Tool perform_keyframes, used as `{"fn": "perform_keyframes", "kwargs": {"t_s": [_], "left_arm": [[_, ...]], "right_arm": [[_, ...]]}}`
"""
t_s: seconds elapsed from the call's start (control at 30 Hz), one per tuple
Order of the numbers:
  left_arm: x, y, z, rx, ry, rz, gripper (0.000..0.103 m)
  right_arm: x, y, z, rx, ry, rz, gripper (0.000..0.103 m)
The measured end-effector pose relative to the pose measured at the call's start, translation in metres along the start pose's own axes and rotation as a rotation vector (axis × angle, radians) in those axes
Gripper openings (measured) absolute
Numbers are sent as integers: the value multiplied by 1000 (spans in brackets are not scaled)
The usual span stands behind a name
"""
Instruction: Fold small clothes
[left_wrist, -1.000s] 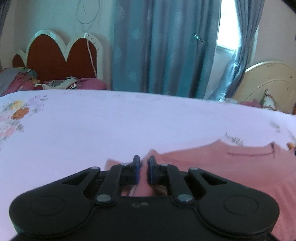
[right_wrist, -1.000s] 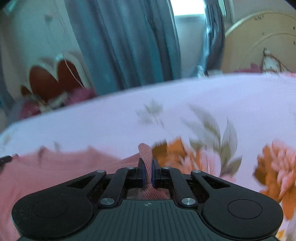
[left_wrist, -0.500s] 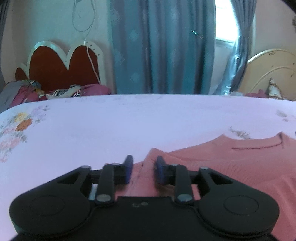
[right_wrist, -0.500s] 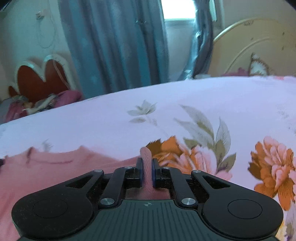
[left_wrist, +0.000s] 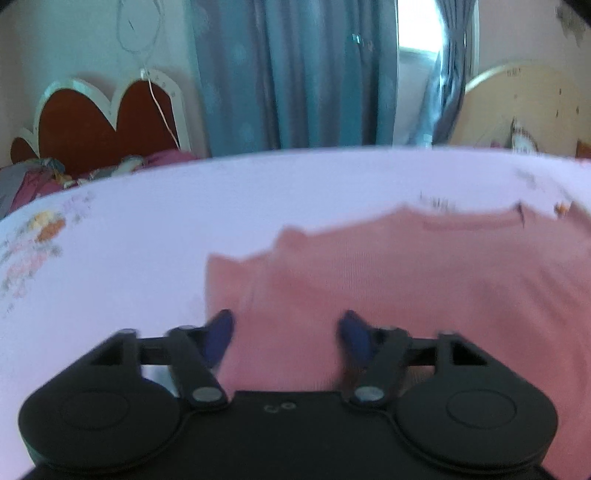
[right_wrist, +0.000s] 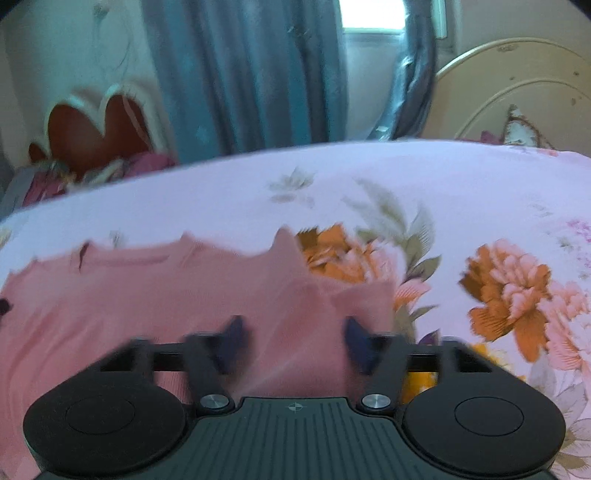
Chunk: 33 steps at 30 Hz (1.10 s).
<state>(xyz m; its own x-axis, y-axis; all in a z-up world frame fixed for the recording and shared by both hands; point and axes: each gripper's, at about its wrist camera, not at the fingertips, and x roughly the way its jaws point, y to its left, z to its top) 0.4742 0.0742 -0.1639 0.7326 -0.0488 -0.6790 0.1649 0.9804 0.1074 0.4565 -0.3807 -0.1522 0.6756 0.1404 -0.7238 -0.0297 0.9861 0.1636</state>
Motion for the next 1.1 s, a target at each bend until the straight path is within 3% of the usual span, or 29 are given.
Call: {"fn": "perform_keyframes", "kwargs": {"t_s": [0.03, 0.07, 0.1, 0.13, 0.2, 0.23, 0.3, 0.37, 0.43, 0.53, 0.63, 0.7, 0.93, 1.0, 1.07, 1.1], "left_arm": [[0, -2, -4, 8, -17, 17, 49], [0, -6, -5, 16, -32, 37, 43], [2, -8, -5, 21, -41, 47, 31], [4, -11, -4, 30, -54, 66, 23], [9, -9, -1, 22, -86, 98, 8], [13, -6, 0, -5, -90, 118, 8], [20, 2, 3, -65, -87, 144, 8], [21, -1, 7, -49, -84, 156, 8], [15, -4, 8, -41, -87, 166, 8], [-6, -9, 7, -38, -127, 124, 29], [-31, -18, 2, -8, -164, 78, 34], [-46, -26, -3, 6, -178, 52, 44], [-67, -50, -39, 49, -129, -13, 49], [-68, -53, -49, 58, -110, -12, 49], [-67, -53, -58, 57, -93, -3, 49], [-68, -50, -61, 49, -91, 2, 50]], "right_arm": [[4, 4, -2, -29, 3, -15, 21], [7, 9, -4, -70, -5, -36, 19], [8, 12, -5, -94, -13, -52, 16], [10, 14, -5, -107, -23, -71, 5], [12, 8, -3, -58, -59, -106, 5], [14, 1, -3, -15, -75, -147, 0], [20, -16, -4, 102, -73, -120, 0], [18, -6, -2, 41, -63, -120, 0], [16, -2, -1, 14, -61, -123, 1], [1, 1, -4, 25, -85, -84, 1], [-19, 9, -13, 11, -97, -37, 1], [-31, 18, -23, 7, -95, -17, 1], [-68, 37, -58, 18, -103, -23, 1], [-68, 42, -67, 1, -56, -12, 1], [-57, 50, -78, -87, 42, -83, 1], [-58, 49, -84, -113, 49, -84, 1]]}}
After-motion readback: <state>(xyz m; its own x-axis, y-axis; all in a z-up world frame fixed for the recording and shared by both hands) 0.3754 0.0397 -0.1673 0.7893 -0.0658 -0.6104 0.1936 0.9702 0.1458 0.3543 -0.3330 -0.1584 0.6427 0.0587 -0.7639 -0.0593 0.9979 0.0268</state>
